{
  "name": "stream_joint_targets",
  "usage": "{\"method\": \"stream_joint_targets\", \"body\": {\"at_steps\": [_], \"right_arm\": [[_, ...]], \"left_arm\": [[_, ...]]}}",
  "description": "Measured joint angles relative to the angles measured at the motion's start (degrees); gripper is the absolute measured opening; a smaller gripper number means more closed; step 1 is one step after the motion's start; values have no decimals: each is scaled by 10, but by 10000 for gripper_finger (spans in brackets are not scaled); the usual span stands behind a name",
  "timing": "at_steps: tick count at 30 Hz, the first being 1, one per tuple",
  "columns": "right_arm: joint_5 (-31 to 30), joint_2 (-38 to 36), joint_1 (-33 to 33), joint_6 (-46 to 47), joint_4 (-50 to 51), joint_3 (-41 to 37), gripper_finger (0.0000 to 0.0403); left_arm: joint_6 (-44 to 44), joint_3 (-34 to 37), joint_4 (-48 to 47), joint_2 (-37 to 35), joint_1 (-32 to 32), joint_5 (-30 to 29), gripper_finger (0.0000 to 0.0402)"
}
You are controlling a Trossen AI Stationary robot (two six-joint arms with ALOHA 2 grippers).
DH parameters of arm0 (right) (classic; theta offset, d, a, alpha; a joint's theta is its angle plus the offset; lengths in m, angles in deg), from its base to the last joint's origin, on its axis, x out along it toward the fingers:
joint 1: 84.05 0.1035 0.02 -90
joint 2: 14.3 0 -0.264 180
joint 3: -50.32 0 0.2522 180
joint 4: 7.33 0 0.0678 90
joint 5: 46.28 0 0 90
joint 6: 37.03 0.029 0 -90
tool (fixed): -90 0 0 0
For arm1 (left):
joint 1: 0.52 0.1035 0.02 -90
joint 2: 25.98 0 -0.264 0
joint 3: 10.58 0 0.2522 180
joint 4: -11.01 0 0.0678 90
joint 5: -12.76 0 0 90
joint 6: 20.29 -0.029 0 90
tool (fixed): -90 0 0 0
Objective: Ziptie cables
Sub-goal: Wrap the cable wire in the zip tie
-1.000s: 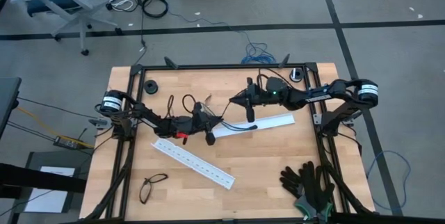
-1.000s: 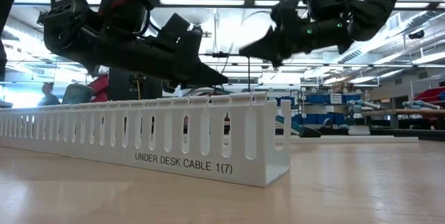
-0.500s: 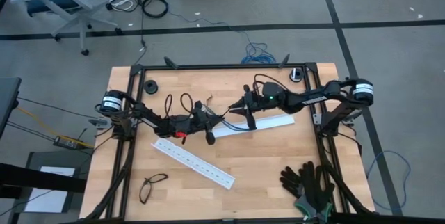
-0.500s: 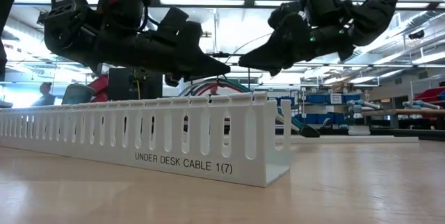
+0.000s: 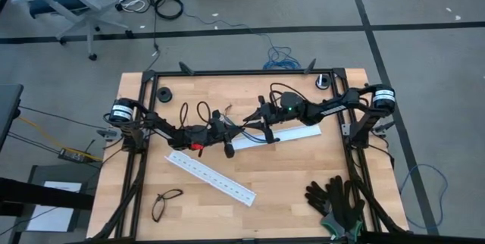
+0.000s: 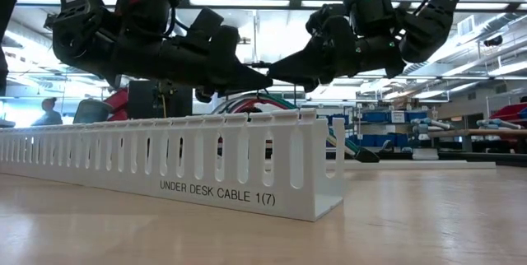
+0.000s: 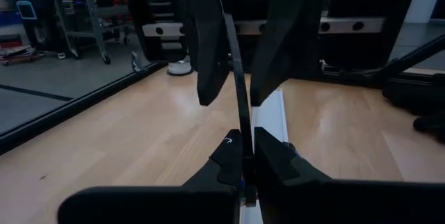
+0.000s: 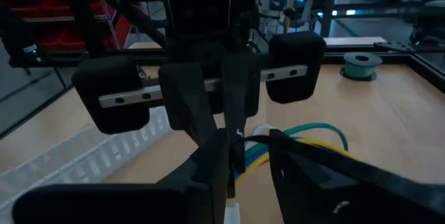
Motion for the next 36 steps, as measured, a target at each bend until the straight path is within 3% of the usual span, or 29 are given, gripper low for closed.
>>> {"method": "stream_joint_targets", "body": {"at_steps": [9, 16, 30, 36], "right_arm": [[6, 0, 6, -4, 11, 2, 68], [6, 0, 6, -18, 5, 2, 6], [-36, 2, 7, -1, -53, 1, 0], [-62, -2, 4, -3, -119, 2, 1]], "left_arm": [[2, 0, 4, 0, 3, 2, 1], [4, -1, 6, 0, 3, 11, 1], [18, -2, -2, -1, 3, 4, 6], [48, -1, -76, 0, 3, 15, 7]]}}
